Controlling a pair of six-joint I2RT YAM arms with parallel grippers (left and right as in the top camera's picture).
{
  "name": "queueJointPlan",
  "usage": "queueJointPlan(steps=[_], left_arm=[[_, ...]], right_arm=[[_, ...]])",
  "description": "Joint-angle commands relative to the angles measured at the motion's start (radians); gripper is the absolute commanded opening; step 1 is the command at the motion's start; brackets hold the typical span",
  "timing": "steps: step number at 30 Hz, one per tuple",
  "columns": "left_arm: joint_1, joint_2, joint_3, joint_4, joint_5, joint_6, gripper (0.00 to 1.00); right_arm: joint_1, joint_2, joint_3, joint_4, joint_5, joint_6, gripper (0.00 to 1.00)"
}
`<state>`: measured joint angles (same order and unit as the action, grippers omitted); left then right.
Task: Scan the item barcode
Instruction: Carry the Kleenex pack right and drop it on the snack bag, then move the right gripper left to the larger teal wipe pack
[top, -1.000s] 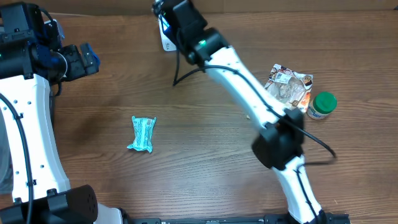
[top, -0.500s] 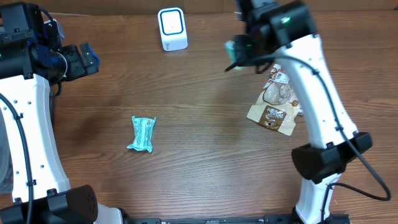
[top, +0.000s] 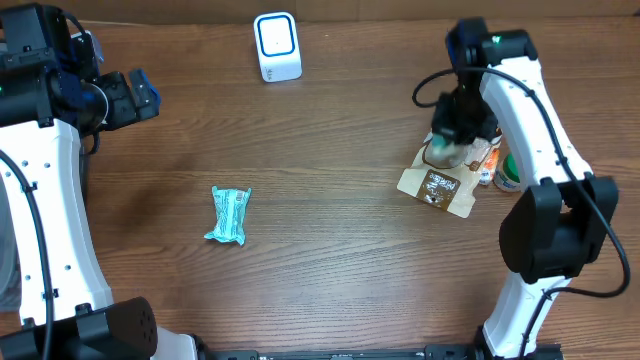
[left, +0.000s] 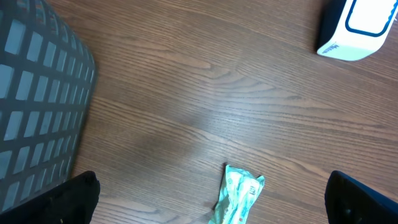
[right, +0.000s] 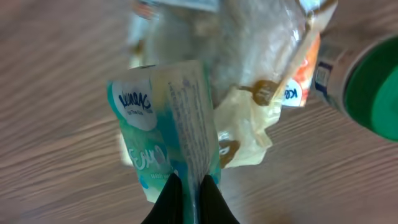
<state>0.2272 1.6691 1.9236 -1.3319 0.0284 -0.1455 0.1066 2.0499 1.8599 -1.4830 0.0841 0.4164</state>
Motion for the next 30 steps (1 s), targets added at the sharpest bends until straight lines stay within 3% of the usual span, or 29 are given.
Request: queueJointPlan(steps=[1, 7, 14, 20, 30], left_arm=[[0.002, -0.007, 0.019, 0.001, -0.003, 0.023, 1.00], [0.002, -0.007, 0.019, 0.001, -0.003, 0.023, 1.00], [0.002, -0.007, 0.019, 0.001, -0.003, 0.023, 0.99], [0.002, -0.007, 0.019, 0.001, -0.003, 0.023, 1.00], [0.002, -0.007, 0.019, 0.001, -0.003, 0.023, 1.00]], right_arm=[[-0.066, -0.010, -0.090, 0.040, 0.000, 0.030, 0.04], [-0.127, -0.010, -0.139, 0.076, 0.000, 0.028, 0.09], [-0.130, -0.010, -0.138, 0.071, 0.002, -0.005, 0.41], [-0.130, -0.011, -0.108, 0.047, -0.023, -0.030, 0.42], [-0.092, -0.021, 0.167, -0.074, -0.175, -0.138, 0.50]])
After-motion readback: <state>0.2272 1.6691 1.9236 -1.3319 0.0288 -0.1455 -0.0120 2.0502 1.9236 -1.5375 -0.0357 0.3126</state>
